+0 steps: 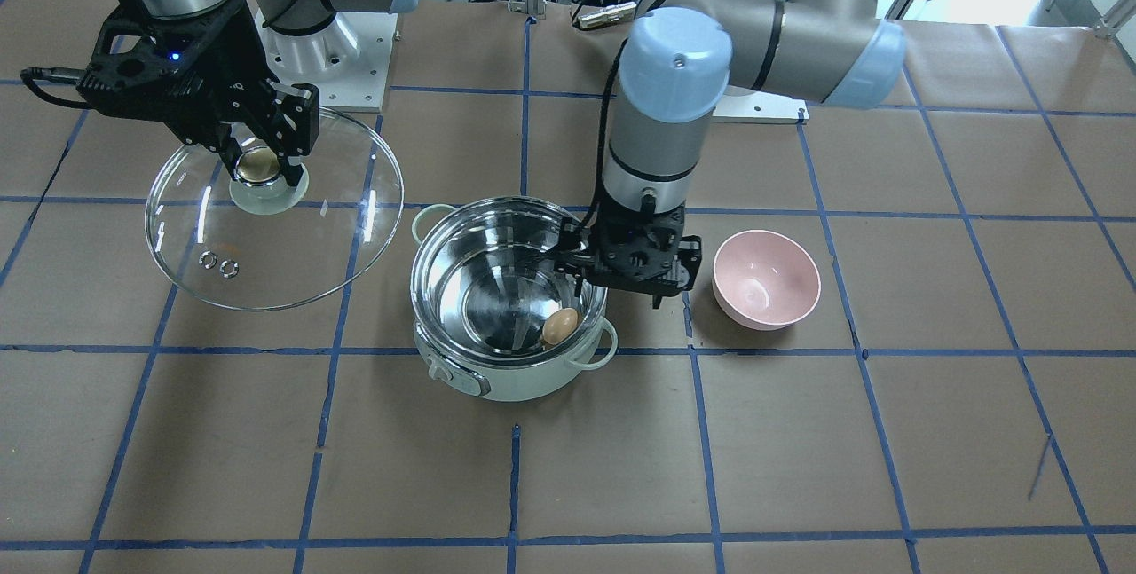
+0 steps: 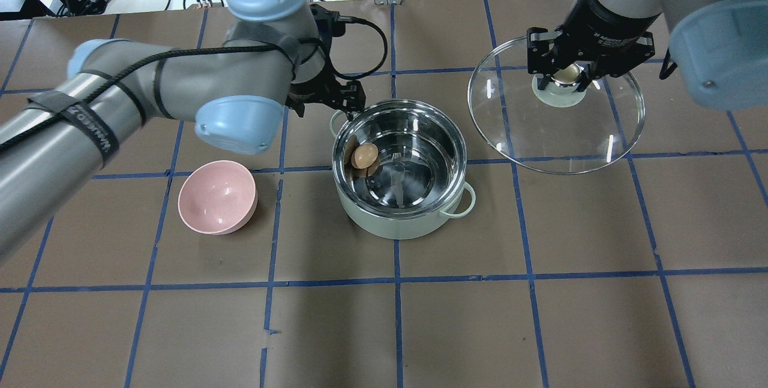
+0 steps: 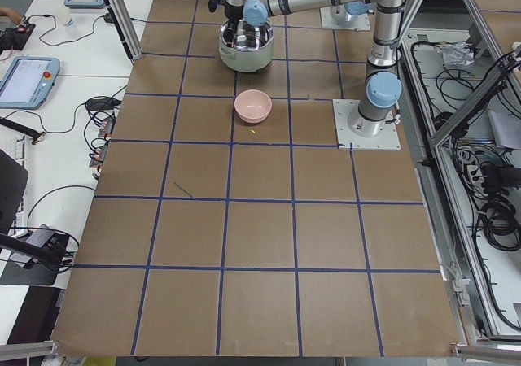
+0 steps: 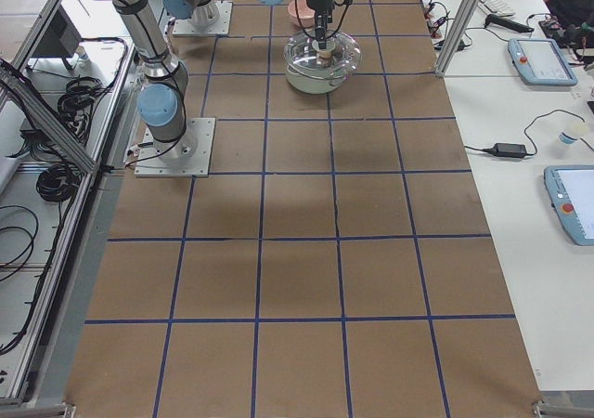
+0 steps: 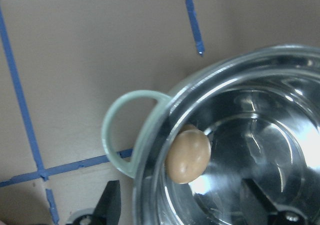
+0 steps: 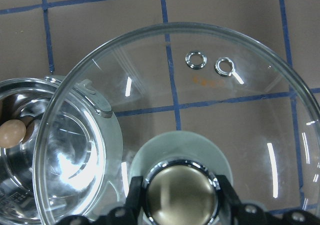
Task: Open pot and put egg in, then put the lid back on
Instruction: 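Raise the left gripper away while the right gripper carries the lid over the pot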
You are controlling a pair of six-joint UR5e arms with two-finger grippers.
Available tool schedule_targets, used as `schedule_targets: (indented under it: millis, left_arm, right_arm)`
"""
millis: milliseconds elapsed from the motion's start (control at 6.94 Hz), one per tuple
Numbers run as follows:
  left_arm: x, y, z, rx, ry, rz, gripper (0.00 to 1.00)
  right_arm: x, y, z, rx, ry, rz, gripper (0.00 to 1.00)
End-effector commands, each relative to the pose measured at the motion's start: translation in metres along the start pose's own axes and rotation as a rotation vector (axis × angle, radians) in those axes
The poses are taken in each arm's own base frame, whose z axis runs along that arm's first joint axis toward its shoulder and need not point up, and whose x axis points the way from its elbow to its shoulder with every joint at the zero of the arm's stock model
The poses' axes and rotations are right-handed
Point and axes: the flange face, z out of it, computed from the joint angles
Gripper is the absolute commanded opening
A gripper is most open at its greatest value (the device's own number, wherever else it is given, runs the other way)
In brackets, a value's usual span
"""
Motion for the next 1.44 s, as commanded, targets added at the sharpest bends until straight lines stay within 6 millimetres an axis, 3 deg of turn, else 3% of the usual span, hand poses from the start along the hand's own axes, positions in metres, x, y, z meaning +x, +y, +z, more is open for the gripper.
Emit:
schedule_targets:
  millis: [0,144,288,432,576,864,1008,1297]
  left_arm:
    - [-0.085,0.016,-0.055,-0.059,0.041,-0.052,1.0]
    - [-0.118,0.027,-0.086,-0.096,0.043,-0.077,1.0]
    - [-0.132,0.028,-0.127,-0.123,0.037,-0.073,1.0]
    - [-0.132,0.029,-0.161,-0.158,0.015,-0.073,1.0]
    - [-0.131,0.031,-0.166,-0.179,-0.028,-0.074,1.0]
    - [-0.116,0.027,-0.156,-0.132,-0.029,-0.068,0.99]
    - [-0.111,0.034,-0.16,-0.108,-0.027,-0.072,0.99]
    - [-0.12,0.047,-0.176,-0.09,-0.049,-0.104,0.99]
  right_arm:
    - [-0.053,-0.004,0.02,0.043,-0.046,0.048,0.3]
    - [-0.102,0.005,0.033,0.079,-0.057,-0.012,0.29]
    - [-0.14,0.016,0.051,0.08,-0.066,0.001,0.29]
    - [-0.155,0.017,0.065,0.084,-0.072,-0.006,0.29]
    - [-0.162,0.014,0.079,0.076,-0.078,0.008,0.29]
    - [-0.186,0.024,0.105,0.034,-0.072,0.028,0.28]
    - [-0.193,0.029,0.109,0.023,-0.069,0.022,0.28]
    - [-0.194,0.03,0.111,0.011,-0.067,0.041,0.28]
